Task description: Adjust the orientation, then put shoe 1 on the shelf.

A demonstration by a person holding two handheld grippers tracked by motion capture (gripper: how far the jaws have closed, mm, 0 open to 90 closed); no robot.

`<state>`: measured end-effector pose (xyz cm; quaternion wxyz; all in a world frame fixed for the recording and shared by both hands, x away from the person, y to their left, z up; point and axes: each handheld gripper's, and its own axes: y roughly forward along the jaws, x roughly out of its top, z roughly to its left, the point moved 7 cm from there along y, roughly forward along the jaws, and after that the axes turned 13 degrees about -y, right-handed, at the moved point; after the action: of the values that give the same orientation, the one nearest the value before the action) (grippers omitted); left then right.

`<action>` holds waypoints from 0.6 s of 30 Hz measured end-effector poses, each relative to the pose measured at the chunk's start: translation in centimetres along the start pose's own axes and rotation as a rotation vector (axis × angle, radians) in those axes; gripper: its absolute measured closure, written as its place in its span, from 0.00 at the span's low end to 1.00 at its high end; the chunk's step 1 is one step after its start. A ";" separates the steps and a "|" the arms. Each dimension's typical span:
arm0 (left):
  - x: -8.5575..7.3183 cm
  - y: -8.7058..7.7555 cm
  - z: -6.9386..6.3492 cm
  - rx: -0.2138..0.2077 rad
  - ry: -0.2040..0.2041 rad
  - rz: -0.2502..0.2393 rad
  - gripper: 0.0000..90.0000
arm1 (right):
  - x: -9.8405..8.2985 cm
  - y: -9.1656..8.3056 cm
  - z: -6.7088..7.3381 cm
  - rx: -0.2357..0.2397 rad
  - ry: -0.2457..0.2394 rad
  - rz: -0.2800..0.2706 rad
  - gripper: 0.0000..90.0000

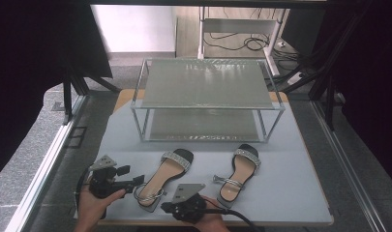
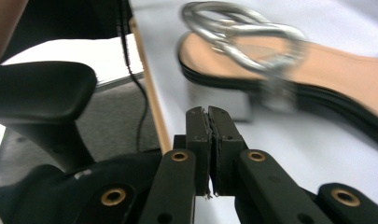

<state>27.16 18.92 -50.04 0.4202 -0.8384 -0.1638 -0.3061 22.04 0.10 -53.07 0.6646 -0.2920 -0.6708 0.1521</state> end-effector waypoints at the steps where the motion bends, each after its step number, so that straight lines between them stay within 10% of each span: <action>1: 0.0 0.0 0.0 0.001 0.000 0.001 0.29 | -0.3 -1.0 -0.3 -0.021 0.001 -0.004 0.96; 12: 0.2 -0.4 -1.2 0.012 0.001 0.033 0.29 | -5.1 -11.5 -4.6 -0.255 0.095 -0.050 0.89; 18: 1.2 0.8 -2.7 0.039 0.031 0.127 0.27 | -8.1 -16.4 -6.8 -0.366 0.171 -0.073 0.86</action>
<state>27.42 16.29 -48.50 0.4575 -0.8339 -0.1097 -0.2884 25.16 -18.76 -49.37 0.6600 -0.3954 -0.6384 -0.0218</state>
